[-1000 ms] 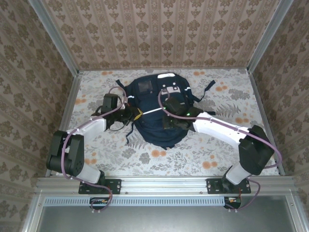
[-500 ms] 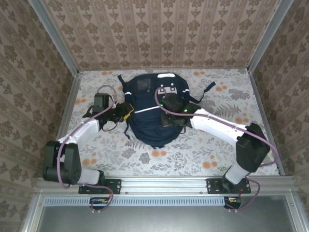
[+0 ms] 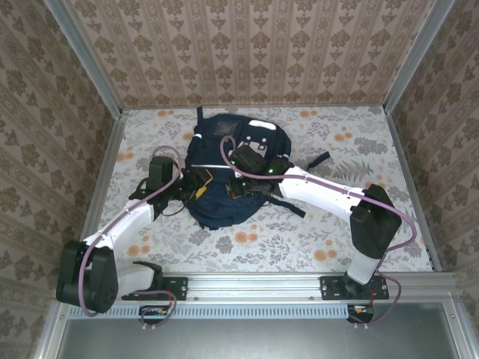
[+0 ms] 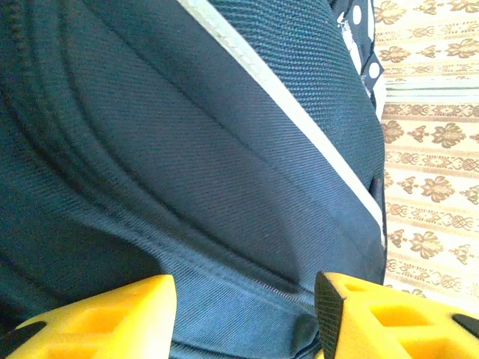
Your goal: Pack books, pencil case, and school supplies into a backpack
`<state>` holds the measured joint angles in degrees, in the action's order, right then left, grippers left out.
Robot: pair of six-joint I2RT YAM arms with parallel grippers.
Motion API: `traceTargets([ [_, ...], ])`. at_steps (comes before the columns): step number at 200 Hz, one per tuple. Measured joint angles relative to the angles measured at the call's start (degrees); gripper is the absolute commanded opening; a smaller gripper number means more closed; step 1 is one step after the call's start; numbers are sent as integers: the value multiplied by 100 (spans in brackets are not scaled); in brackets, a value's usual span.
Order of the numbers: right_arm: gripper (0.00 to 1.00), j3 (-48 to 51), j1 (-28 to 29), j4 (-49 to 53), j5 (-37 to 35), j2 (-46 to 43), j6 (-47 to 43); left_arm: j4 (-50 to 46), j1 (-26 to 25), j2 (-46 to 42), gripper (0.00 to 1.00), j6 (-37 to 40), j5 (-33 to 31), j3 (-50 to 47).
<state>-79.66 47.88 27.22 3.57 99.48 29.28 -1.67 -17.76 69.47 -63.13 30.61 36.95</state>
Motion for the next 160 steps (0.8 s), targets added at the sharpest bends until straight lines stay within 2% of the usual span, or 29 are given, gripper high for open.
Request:
traceTargets([
  [29, 0, 90, 0, -37, 39, 0, 0, 144, -87, 289, 50, -164, -52, 24],
  [41, 0, 146, 0, -48, 37, 0, -15, 173, -103, 382, 45, -214, -87, 35],
  [74, 0, 273, 0, -11, -114, -35, -179, 205, -168, 570, 11, -367, -264, 105],
  [88, 0, 343, -11, 63, -334, -107, -286, 214, -184, 586, 0, -402, -328, 107],
  [118, 0, 634, -144, 243, -691, -448, -520, 205, -195, 586, 0, -389, -417, 87],
  [160, 0, 835, -984, 540, -1384, -802, -793, 170, -114, 586, 0, -299, -664, -15],
])
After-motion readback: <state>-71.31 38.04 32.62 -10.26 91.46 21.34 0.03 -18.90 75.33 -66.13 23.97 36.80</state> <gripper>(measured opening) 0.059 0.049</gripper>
